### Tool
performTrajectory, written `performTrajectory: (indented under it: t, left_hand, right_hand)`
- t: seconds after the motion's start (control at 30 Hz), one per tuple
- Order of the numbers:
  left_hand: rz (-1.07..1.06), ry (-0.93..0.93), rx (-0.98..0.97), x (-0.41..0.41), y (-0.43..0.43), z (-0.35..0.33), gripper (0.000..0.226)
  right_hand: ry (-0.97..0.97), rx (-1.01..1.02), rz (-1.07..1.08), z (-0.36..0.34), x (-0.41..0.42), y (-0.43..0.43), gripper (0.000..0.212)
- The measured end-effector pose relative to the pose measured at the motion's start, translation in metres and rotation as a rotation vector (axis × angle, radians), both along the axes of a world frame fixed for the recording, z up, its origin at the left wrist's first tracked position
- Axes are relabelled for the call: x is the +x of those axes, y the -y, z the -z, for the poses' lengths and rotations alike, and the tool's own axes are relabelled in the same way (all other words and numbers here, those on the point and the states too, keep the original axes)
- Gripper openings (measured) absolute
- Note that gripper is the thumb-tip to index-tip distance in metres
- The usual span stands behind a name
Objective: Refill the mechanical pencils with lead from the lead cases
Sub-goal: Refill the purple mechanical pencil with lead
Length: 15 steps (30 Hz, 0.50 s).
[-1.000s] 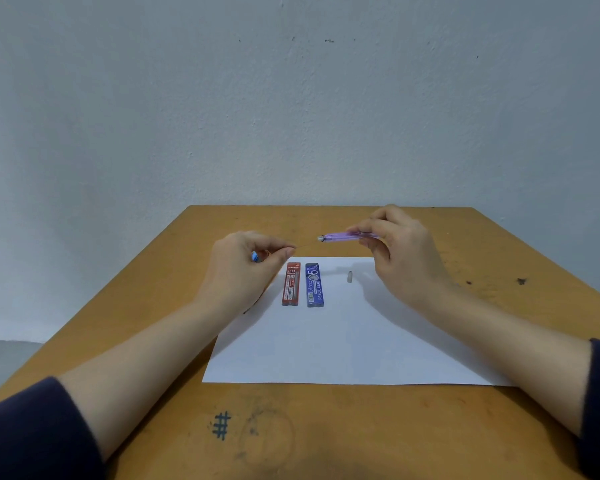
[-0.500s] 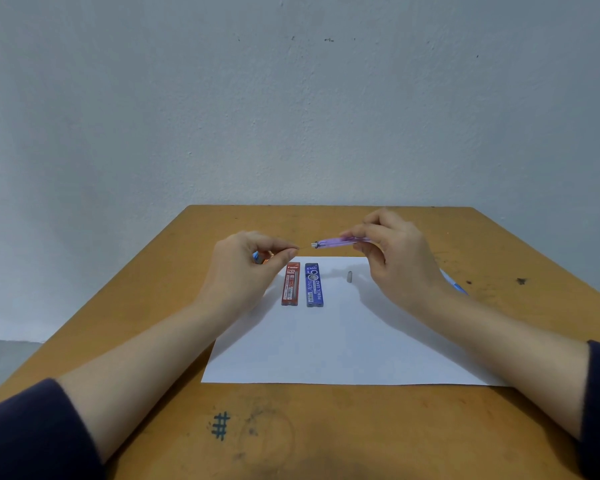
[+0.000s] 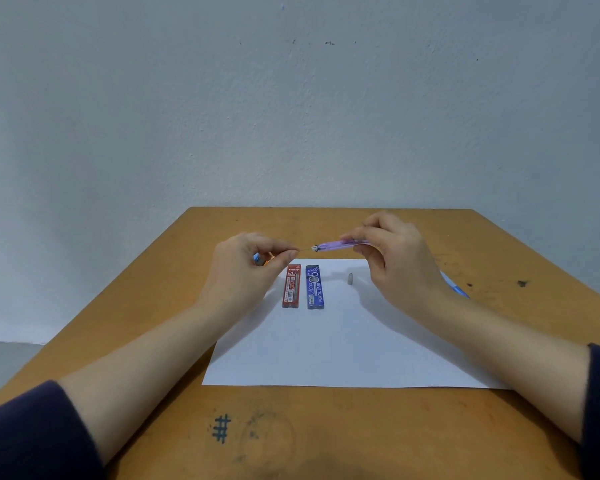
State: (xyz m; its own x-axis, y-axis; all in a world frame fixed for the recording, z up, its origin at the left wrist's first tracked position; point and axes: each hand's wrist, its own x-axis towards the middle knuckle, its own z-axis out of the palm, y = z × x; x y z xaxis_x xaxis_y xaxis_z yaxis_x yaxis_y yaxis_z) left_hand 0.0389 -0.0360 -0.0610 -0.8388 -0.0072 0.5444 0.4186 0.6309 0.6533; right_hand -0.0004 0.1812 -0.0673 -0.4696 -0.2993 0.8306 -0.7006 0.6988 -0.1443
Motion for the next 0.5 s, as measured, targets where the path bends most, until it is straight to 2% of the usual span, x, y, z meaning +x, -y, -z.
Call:
performTrajectory:
  t: [0.5]
  left_hand:
    - [-0.045, -0.048, -0.019, -0.0012, 0.0005, 0.0024, 0.010]
  right_hand:
    - [-0.027, 0.012, 0.006, 0.0001, 0.0002, -0.0003, 0.024]
